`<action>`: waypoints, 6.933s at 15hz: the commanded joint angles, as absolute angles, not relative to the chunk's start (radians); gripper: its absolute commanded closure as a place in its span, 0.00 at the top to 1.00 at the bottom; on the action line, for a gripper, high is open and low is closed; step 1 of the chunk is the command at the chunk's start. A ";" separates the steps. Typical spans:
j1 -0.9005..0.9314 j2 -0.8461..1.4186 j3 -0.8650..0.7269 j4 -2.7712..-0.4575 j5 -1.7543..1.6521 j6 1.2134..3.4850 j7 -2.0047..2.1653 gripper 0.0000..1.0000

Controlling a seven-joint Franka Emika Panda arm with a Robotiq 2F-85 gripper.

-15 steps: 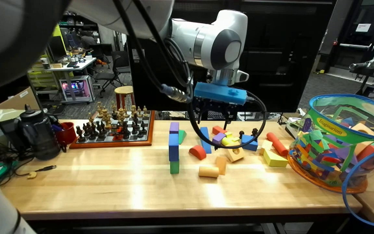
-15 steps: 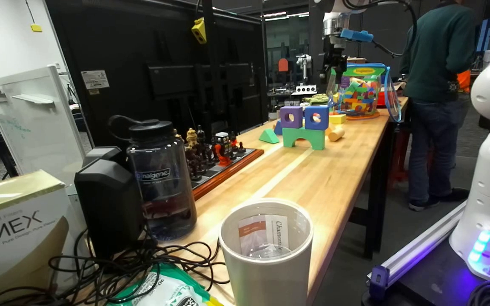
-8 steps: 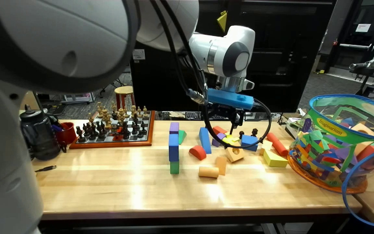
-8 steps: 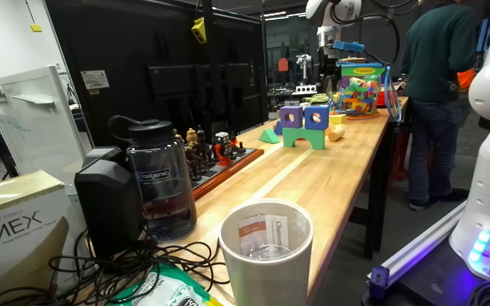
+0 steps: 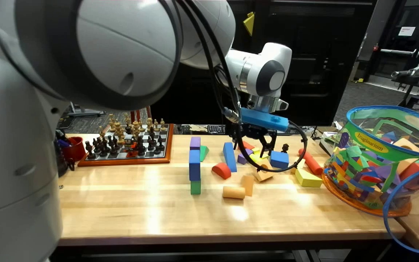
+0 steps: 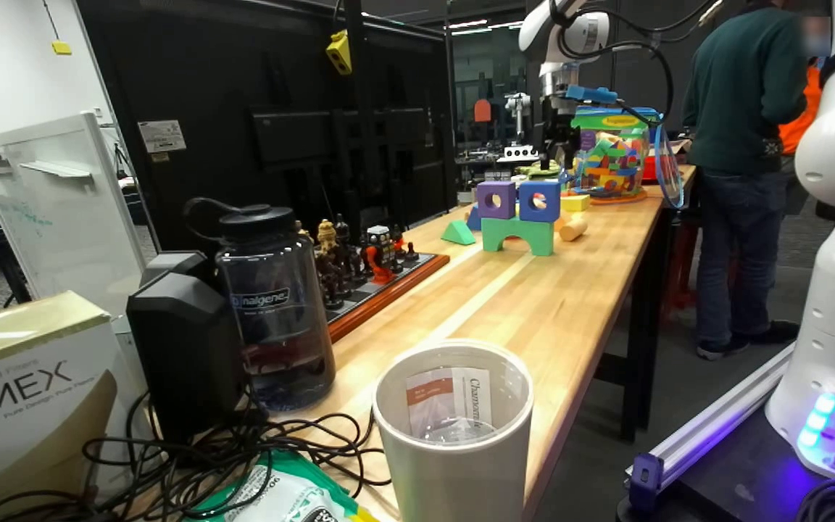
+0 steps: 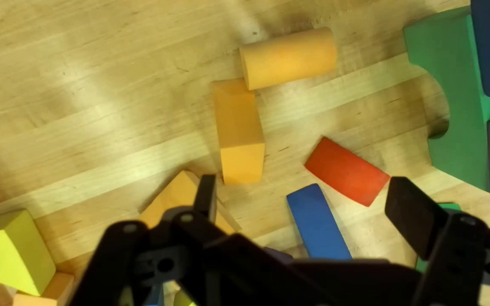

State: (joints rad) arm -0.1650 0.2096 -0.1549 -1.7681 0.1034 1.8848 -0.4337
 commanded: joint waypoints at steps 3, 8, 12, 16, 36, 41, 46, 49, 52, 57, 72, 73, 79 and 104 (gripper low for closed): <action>-0.195 0.245 -0.131 -1.744 0.133 1.872 -0.477 1.00; -0.213 0.270 -0.127 -1.752 0.163 1.878 -0.510 1.00; -0.228 0.291 -0.123 -1.751 0.177 1.880 -0.534 1.00; -0.231 0.311 -0.117 -1.748 0.167 1.874 -0.527 1.00; -0.223 0.347 -0.124 -1.760 0.081 1.972 -0.397 1.00; -0.226 0.370 -0.119 -1.749 0.084 1.974 -0.400 1.00; -0.228 0.388 -0.113 -1.736 0.087 1.974 -0.406 1.00; -0.231 0.413 -0.108 -1.712 0.092 1.963 -0.412 1.00; -0.236 0.439 -0.104 -1.690 0.096 1.957 -0.417 1.00; -0.245 0.460 -0.105 -1.677 0.098 1.962 -0.410 1.00; -0.259 0.470 -0.101 -1.678 0.101 1.969 -0.412 0.16; -0.259 0.469 -0.100 -1.679 0.101 1.969 -0.412 0.16; -0.255 0.442 -0.098 -1.708 0.101 1.989 -0.406 0.16; -0.190 0.062 -0.111 -2.072 0.071 2.221 -0.381 0.16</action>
